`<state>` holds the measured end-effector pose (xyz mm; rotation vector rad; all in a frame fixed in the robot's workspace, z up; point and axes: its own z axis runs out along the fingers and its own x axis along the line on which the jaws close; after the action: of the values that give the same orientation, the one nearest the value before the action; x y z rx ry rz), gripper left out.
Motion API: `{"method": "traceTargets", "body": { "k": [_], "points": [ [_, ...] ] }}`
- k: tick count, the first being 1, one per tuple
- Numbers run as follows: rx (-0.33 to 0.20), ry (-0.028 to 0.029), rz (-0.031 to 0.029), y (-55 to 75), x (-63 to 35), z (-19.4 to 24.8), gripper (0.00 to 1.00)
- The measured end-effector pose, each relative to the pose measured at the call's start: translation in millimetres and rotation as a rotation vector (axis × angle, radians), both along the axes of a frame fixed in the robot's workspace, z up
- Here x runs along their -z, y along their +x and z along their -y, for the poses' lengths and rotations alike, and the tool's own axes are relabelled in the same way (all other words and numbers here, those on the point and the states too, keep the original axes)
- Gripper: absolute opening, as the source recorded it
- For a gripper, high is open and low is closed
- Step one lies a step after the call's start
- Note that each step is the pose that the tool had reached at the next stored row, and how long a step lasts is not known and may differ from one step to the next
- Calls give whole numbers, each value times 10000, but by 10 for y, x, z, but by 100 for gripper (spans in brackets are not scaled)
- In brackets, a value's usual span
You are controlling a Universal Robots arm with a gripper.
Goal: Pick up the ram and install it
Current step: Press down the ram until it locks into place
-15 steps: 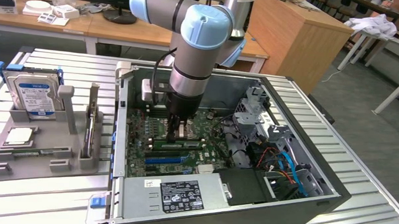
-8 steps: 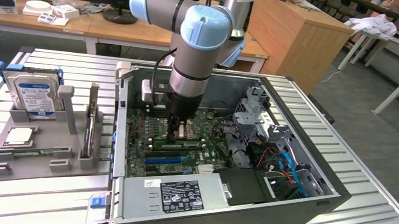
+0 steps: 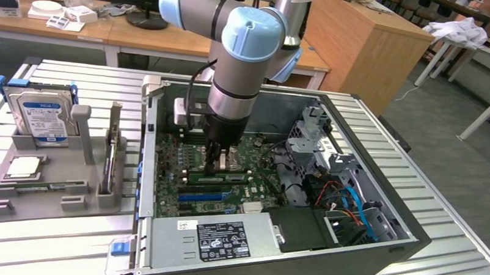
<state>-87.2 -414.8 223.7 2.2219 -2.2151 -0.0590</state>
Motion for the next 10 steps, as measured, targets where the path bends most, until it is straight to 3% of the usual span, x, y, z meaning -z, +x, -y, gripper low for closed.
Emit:
{"method": "traceTargets", "body": {
  "k": [10],
  "points": [
    [0, 4, 1, 0, 14, 0, 11]
  ]
}}
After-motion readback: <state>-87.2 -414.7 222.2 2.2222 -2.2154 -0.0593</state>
